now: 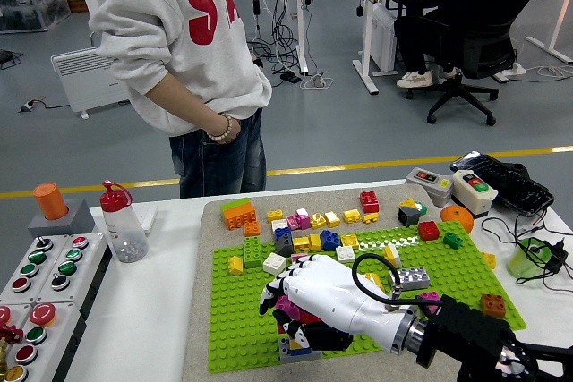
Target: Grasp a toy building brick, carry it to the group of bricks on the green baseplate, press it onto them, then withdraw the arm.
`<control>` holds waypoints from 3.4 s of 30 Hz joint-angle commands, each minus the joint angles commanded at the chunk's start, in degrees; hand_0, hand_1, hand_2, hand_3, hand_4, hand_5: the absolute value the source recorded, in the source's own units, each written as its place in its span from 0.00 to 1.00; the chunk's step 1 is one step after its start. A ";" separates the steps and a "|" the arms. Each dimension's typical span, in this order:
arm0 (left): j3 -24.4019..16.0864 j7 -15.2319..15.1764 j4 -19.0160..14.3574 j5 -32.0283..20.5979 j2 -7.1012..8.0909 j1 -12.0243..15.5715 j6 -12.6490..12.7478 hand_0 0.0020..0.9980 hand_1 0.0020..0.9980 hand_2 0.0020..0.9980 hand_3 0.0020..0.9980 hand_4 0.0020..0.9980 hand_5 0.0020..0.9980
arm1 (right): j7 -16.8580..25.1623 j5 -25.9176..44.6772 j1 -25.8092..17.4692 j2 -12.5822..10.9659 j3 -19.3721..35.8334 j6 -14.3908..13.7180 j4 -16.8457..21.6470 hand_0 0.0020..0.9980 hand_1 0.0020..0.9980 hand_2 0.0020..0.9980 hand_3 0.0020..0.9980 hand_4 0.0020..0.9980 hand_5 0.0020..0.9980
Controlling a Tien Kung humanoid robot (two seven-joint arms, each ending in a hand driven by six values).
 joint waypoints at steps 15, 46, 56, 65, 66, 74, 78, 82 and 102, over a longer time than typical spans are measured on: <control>0.15 0.01 0.00 -0.07 0.01 -0.10 0.00 0.65 0.69 0.67 0.57 0.28 1.00 | -0.21 0.24 -0.04 -0.02 -0.25 0.43 0.05 0.62 0.61 0.59 0.57 0.34 0.15; 0.05 0.07 0.00 0.06 -0.03 -0.16 -0.03 0.65 0.69 0.67 0.58 0.28 1.00 | -0.90 0.66 -0.36 -0.19 -0.62 1.50 -0.18 0.62 0.61 0.59 0.57 0.36 0.15; -0.06 0.16 0.00 0.26 -0.09 0.02 -0.02 0.65 0.69 0.67 0.58 0.28 1.00 | -1.04 0.71 -0.66 -0.27 -0.95 1.75 -0.04 0.62 0.60 0.59 0.57 0.36 0.15; -0.12 0.23 0.00 0.46 -0.13 0.14 -0.01 0.65 0.69 0.67 0.58 0.28 1.00 | -1.14 0.65 -0.78 -0.17 -1.05 1.86 -0.10 0.62 0.60 0.59 0.57 0.36 0.15; -0.13 0.23 0.00 0.48 -0.14 0.16 -0.01 0.65 0.69 0.67 0.58 0.28 1.00 | -1.17 0.64 -0.80 -0.16 -1.06 1.88 -0.12 0.62 0.60 0.59 0.57 0.36 0.15; -0.07 0.21 0.00 0.49 -0.15 0.23 0.01 0.65 0.69 0.67 0.58 0.28 1.00 | -1.34 0.62 -0.90 -0.17 -1.13 2.07 -0.09 0.61 0.60 0.59 0.57 0.36 0.15; -0.03 0.18 0.00 0.42 -0.13 0.18 0.01 0.65 0.69 0.67 0.58 0.28 1.00 | -1.42 0.62 -0.91 -0.18 -1.10 2.18 -0.16 0.61 0.60 0.59 0.57 0.37 0.15; 0.01 0.15 0.00 0.34 -0.11 0.10 0.03 0.65 0.69 0.67 0.58 0.28 1.00 | -1.45 0.62 -0.87 -0.10 -1.01 2.20 -0.36 0.61 0.60 0.59 0.57 0.37 0.15; 0.37 0.11 0.00 -0.01 0.03 -0.30 0.01 0.65 0.69 0.67 0.57 0.28 1.00 | -1.73 0.54 -0.82 -0.28 -0.63 2.53 -0.38 0.61 0.60 0.59 0.57 0.38 0.17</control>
